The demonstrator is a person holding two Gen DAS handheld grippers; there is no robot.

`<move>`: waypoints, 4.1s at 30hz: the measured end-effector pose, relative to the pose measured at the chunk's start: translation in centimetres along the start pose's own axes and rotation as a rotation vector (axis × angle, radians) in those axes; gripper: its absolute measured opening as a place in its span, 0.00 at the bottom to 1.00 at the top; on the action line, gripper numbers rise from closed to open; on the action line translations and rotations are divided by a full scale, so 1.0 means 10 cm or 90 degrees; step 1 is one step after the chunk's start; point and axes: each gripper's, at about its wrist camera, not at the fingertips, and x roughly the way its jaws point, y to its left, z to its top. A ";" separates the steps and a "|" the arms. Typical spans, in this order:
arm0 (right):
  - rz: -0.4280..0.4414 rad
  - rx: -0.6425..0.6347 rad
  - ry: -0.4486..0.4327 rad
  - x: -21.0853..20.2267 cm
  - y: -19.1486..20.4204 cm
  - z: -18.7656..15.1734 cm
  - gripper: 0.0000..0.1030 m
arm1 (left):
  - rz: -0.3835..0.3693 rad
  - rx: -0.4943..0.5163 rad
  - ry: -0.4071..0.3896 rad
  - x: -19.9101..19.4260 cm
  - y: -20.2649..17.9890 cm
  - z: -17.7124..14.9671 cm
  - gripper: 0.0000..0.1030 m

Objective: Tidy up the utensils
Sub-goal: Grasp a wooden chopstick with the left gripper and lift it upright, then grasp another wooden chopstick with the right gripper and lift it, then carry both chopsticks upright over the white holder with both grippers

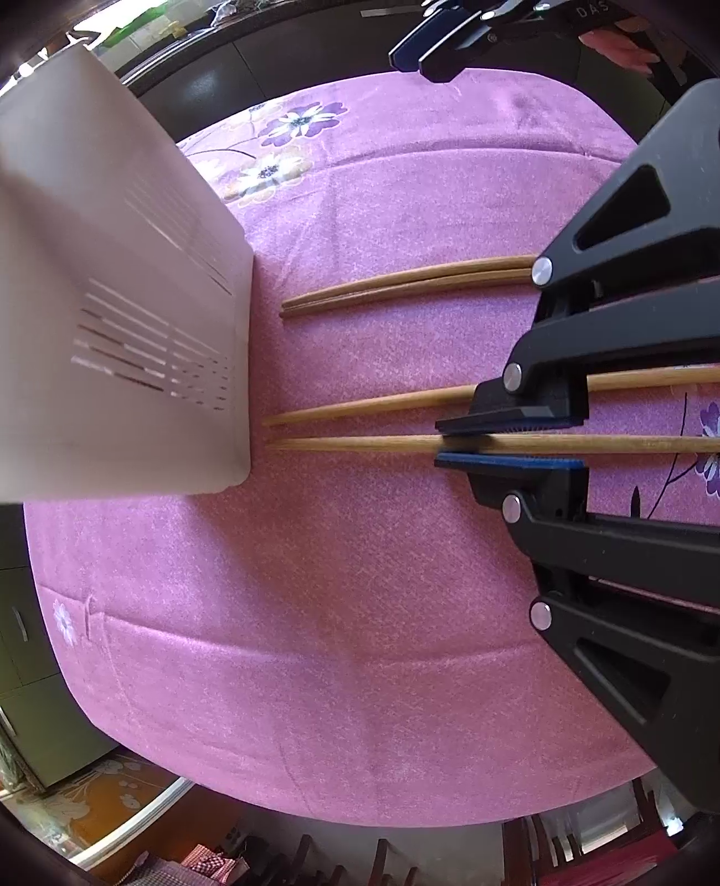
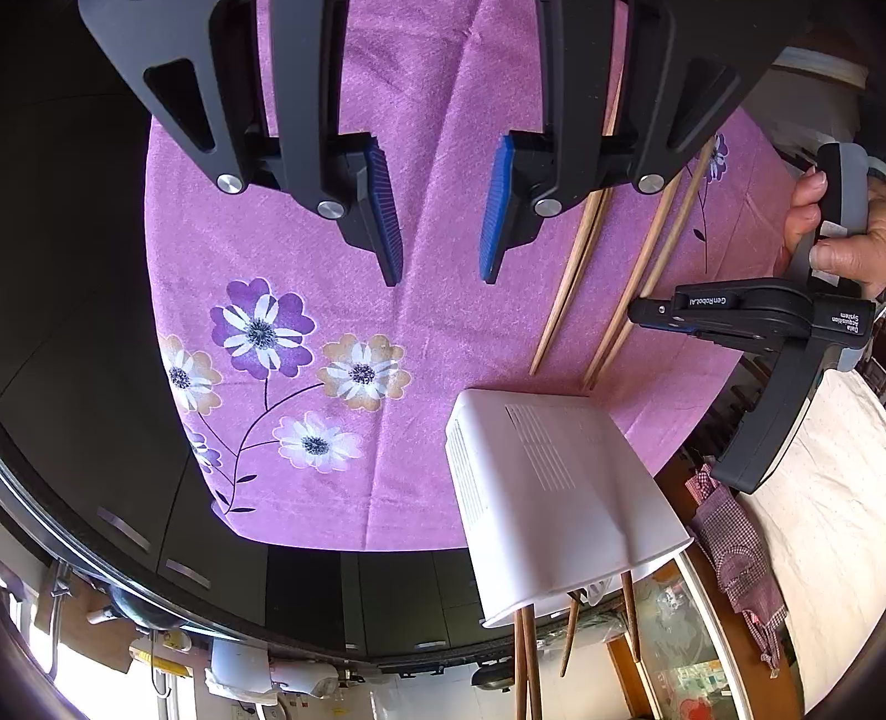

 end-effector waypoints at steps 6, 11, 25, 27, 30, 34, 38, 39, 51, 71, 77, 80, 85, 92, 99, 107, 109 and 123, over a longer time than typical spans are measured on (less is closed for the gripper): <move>-0.008 -0.006 0.019 0.09 0.06 0.03 0.28 | -0.026 -0.009 -0.069 -0.37 0.19 -0.09 0.06; 0.005 -0.022 0.049 0.25 0.21 0.09 0.28 | -0.039 -0.006 -0.144 -0.85 0.34 -0.20 0.06; 0.026 -0.044 0.142 0.82 0.63 0.24 0.23 | -0.033 0.023 -0.247 -1.48 0.58 -0.64 0.06; 0.023 -0.044 0.147 0.85 0.63 0.25 0.23 | -0.035 0.025 -0.249 -1.48 0.57 -0.66 0.06; 0.021 -0.045 0.151 0.88 0.66 0.26 0.22 | -0.038 0.029 -0.249 -1.48 0.57 -0.66 0.06; 0.017 -0.048 0.158 0.90 0.68 0.23 0.22 | -0.039 0.031 -0.250 -1.48 0.57 -0.66 0.06; 0.017 -0.053 0.163 0.94 0.75 0.22 0.22 | -0.039 0.034 -0.249 -1.48 0.56 -0.66 0.06; 0.016 -0.055 0.165 0.96 0.78 0.23 0.22 | -0.039 0.035 -0.249 -1.48 0.56 -0.66 0.06; -0.041 -0.098 0.174 1.07 1.03 0.25 0.22 | -0.038 0.038 -0.252 -1.50 0.56 -0.65 0.06; -0.007 -0.076 -0.051 -0.11 0.96 0.39 0.07 | -0.039 0.040 -0.256 -1.51 0.58 -0.68 0.06; -0.001 -0.069 -0.131 -0.71 0.85 0.25 0.07 | -0.035 0.042 -0.263 -1.55 0.57 -0.73 0.06; -0.003 -0.069 -0.148 -0.91 0.84 0.08 0.07 | -0.028 0.047 -0.274 -1.59 0.56 -0.77 0.06; 0.007 -0.067 -0.160 -1.07 0.80 -0.07 0.07 | -0.026 0.056 -0.280 -1.63 0.54 -0.84 0.06; 0.017 -0.053 -0.166 -1.12 0.74 -0.15 0.07 | -0.027 0.059 -0.289 -1.69 0.54 -0.89 0.06; 0.018 -0.054 -0.168 -1.11 0.75 -0.09 0.07 | -0.022 0.066 -0.296 -1.74 0.50 -0.87 0.06; 0.021 -0.052 -0.186 -1.20 0.74 0.07 0.07 | -0.023 0.069 -0.298 -1.81 0.49 -0.78 0.06; 0.026 -0.050 -0.197 -1.28 0.75 0.15 0.07 | -0.024 0.072 -0.302 -1.87 0.47 -0.73 0.06; 0.042 -0.068 -0.320 -1.98 0.89 1.08 0.07 | -0.052 0.091 -0.410 -2.92 0.24 -0.21 0.06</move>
